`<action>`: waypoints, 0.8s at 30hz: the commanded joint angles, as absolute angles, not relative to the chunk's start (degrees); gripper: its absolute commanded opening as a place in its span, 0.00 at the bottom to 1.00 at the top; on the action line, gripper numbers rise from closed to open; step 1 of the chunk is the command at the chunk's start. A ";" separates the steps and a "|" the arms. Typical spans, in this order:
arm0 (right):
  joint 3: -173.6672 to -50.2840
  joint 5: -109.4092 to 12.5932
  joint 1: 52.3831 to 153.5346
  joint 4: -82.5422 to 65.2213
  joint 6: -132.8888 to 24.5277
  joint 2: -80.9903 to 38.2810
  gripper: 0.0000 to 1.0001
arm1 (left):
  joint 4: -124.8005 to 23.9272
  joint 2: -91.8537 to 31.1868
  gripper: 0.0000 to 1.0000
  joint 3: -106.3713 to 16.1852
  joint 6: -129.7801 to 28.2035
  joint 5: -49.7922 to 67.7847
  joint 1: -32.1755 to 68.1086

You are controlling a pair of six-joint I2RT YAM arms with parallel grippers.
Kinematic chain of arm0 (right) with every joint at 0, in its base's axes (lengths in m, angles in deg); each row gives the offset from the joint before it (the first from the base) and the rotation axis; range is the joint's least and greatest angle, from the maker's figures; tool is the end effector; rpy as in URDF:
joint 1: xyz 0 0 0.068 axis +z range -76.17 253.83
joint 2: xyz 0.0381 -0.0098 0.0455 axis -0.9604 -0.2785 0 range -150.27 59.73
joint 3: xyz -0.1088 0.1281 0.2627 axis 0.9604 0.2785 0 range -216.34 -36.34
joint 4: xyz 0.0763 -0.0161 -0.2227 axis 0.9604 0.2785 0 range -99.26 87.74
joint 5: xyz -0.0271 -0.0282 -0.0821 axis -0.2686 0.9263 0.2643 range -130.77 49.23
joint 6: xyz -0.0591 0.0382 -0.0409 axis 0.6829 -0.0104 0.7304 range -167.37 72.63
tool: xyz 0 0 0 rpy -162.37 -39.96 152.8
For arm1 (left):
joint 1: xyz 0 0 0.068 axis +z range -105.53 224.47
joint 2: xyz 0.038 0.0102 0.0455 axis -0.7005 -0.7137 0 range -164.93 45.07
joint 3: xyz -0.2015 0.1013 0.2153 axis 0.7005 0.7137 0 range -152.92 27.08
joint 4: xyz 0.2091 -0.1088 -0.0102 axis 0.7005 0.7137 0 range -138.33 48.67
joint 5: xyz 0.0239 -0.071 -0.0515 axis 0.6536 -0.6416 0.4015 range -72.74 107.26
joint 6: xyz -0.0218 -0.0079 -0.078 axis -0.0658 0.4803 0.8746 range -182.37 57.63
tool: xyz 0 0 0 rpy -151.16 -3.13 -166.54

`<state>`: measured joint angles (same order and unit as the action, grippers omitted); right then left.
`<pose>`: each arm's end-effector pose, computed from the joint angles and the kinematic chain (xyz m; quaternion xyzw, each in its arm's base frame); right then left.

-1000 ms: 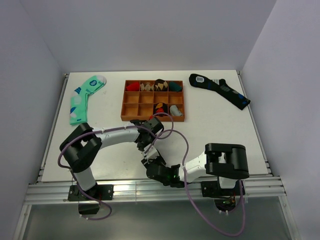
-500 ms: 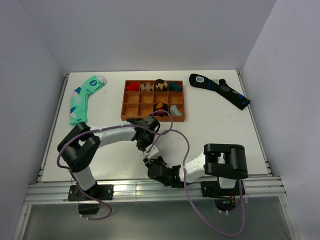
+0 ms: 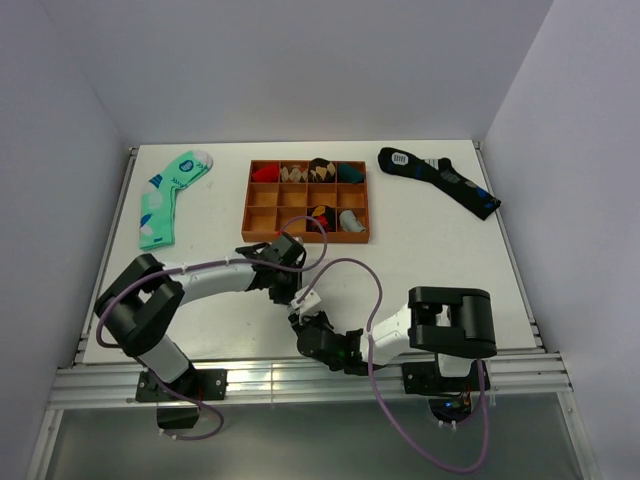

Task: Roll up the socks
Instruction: Roll the sock at the center of the board, then pick up the sock at the center of the board.

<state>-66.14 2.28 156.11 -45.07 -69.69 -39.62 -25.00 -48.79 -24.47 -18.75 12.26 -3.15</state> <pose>0.0889 0.2970 0.1611 -0.2600 0.7970 0.1493 0.5242 0.1985 -0.2266 0.1833 0.0432 0.9757 -0.1804 0.1169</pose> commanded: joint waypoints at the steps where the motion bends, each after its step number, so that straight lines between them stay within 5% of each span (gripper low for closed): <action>1: -64.73 -8.33 155.22 -40.81 -75.05 -42.58 0.05 | -32.24 -47.39 0.31 -21.18 -8.77 6.62 -4.14; 24: -66.93 -16.60 152.49 -36.41 -82.34 -45.74 0.00 | -37.87 -34.03 0.45 -15.91 -0.76 14.00 2.80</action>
